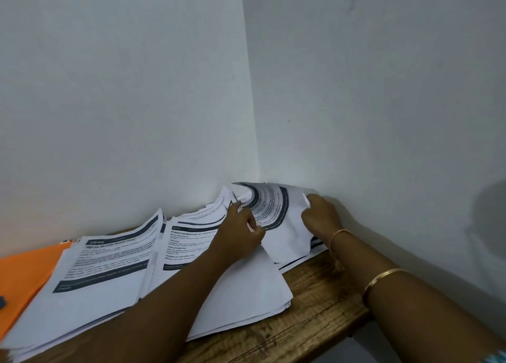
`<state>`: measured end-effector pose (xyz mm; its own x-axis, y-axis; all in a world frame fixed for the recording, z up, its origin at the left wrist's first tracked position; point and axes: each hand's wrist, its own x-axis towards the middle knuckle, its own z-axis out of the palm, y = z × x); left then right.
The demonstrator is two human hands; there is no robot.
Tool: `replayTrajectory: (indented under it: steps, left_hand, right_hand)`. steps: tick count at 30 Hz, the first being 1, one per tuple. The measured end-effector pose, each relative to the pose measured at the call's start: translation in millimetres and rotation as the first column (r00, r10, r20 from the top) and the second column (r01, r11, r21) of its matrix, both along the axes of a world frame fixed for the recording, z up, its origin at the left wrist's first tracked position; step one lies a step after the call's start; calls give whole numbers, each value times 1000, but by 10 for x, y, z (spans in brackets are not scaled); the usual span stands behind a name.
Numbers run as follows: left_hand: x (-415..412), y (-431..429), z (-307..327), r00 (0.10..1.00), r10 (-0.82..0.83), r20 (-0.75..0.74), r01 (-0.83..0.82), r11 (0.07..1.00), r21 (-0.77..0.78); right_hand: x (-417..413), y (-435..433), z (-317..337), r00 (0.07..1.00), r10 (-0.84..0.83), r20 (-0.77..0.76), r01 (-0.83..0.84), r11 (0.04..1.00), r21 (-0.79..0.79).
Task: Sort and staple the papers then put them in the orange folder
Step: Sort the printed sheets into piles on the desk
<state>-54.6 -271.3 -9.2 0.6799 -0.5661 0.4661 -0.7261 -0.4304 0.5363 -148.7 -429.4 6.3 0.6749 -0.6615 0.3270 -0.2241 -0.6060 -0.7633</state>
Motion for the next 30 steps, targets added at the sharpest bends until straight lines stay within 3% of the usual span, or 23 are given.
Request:
replayTrajectory:
  steps: [5, 10, 14, 17, 19, 21, 23, 25, 27, 30]
  left_hand:
    - [13, 49, 31, 993, 41, -113, -51, 994, -93]
    - [-40, 104, 140, 897, -2, -441, -148, 941, -306]
    - [-20, 135, 214, 862, 7, -507, -204, 920, -334]
    - [-36, 129, 229, 851, 8, -525, -207, 924, -321]
    - [-55, 103, 225, 842, 14, -539, -204, 933, -295]
    - [-73, 77, 216, 829, 15, -559, -208, 937, -282]
    - [-86, 58, 205, 803, -4, -595, -210, 934, -289]
    - [-103, 45, 196, 774, -28, -632, -208, 932, -296]
    - [-110, 34, 185, 766, -48, -641, -189, 936, -296]
    - [-121, 26, 175, 792, -31, -610, -167, 950, -265]
  right_hand:
    - [35, 34, -53, 986, -160, 57, 166, 977, -131]
    - [73, 1, -58, 1000, -15, -2, 16, 999, 33]
    - [84, -35, -102, 999, 29, -46, -20, 982, 185]
    - [84, -23, -112, 998, -57, 6, 55, 974, 219]
    - [56, 4, -90, 983, -147, 110, 137, 986, 94]
    - [21, 34, -83, 969, -201, 145, 228, 953, -199]
    - [11, 44, -107, 946, -290, 148, 322, 769, -552]
    - [2, 103, -112, 954, -243, 176, 294, 641, -710]
    - [-2, 222, -120, 994, -108, -24, 57, 692, -720]
    - [40, 371, -211, 884, 4, -467, -252, 846, -470]
